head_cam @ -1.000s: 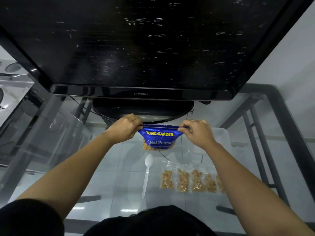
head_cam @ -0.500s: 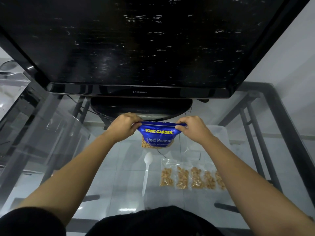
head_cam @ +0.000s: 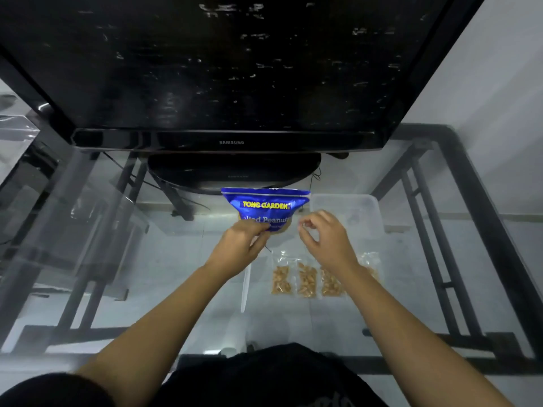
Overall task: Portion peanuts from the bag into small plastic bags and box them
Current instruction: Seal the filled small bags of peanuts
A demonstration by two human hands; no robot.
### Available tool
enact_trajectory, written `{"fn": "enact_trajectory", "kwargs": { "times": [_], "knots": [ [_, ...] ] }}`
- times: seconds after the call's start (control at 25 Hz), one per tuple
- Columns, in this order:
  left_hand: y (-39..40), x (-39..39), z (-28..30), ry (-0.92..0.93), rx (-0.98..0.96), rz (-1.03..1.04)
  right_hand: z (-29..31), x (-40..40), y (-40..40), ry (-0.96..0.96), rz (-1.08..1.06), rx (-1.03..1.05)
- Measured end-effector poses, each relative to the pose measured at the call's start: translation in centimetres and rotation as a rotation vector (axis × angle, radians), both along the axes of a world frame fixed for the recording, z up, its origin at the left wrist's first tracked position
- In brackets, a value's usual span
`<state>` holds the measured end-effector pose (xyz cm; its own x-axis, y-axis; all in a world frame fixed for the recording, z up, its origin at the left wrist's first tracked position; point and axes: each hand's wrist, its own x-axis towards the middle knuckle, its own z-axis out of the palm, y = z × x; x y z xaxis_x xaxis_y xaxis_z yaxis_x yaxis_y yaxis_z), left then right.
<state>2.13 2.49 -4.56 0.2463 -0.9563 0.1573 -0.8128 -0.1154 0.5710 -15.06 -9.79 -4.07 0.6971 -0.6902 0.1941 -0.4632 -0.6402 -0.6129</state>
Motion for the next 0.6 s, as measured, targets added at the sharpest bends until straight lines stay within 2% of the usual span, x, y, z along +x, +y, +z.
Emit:
{"fn": "enact_trajectory", "kwargs": {
  "times": [0.12, 0.24, 0.44, 0.6],
  "knots": [
    [0.7, -1.7, -3.1, 0.028, 0.171, -0.019, -3.4, -1.7, 1.4, 0.142, 0.006, 0.097],
    [-0.2, -2.9, -4.4, 0.029, 0.25, 0.013, -5.5, -1.9, 1.3, 0.249, -0.013, 0.139],
    [-1.7, -4.1, -6.1, -0.076, 0.44, 0.075, -7.2, -0.5, 1.4, 0.43, 0.027, 0.13],
    [-1.5, -4.6, -6.6, -0.049, 0.388, 0.111, -7.2, -0.6, 2.0, 0.361, 0.035, 0.085]
  ]
}}
